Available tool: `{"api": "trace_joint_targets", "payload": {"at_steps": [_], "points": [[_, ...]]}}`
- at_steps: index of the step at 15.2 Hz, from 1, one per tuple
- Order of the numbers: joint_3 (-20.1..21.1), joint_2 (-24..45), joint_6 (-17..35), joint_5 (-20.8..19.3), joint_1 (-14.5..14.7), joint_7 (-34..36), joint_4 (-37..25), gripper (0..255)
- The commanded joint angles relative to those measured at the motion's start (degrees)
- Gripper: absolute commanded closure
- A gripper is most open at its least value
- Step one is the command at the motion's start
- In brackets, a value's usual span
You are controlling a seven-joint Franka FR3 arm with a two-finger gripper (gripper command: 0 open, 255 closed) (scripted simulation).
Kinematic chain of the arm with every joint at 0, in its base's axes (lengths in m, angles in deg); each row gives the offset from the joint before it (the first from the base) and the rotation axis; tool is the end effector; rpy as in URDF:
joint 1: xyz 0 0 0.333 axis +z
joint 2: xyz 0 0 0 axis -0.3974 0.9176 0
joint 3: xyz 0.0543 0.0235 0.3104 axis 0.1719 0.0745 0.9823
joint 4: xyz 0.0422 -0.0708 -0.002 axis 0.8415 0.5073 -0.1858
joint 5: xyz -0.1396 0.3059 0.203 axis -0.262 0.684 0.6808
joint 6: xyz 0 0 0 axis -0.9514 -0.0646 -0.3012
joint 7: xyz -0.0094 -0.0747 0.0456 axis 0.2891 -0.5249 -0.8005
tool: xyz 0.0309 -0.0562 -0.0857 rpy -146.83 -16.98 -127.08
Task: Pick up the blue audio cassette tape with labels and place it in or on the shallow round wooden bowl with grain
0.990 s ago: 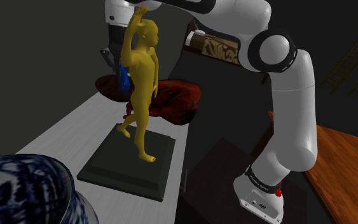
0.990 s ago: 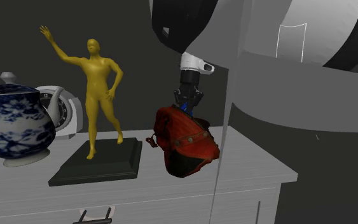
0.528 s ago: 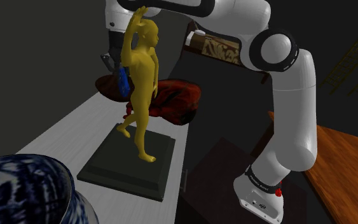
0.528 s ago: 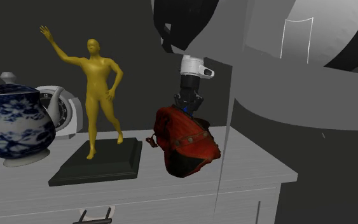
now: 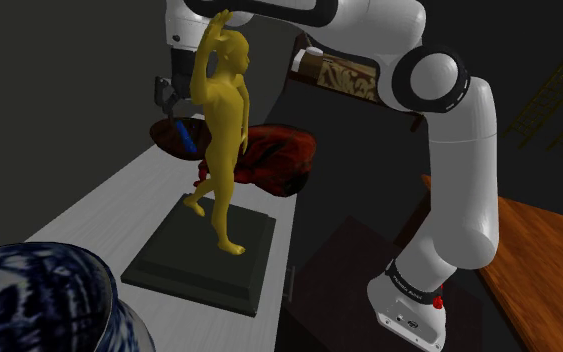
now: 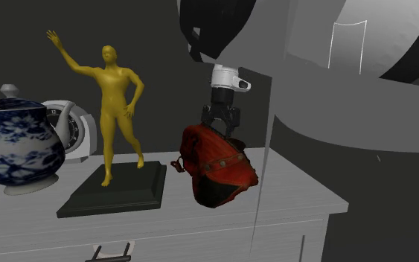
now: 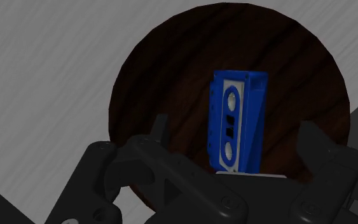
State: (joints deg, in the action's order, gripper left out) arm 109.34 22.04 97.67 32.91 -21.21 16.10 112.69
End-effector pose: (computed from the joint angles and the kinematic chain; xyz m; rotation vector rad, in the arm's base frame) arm 0.6453 0.2477 0.4875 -3.0528 0.5470 0.3231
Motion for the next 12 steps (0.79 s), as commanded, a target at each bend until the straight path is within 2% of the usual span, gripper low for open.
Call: {"api": "trace_joint_targets", "payload": {"at_steps": [1,4,12], "points": [[-0.1,1.1,-2.6,-0.4,0.7,0.0,-3.8,0],[-0.7,6.3,-11.6,-2.0,3.8,0.1,-18.2,0],[-0.8,6.3,-11.6,-2.0,3.8,0.0,-18.2,0]]}}
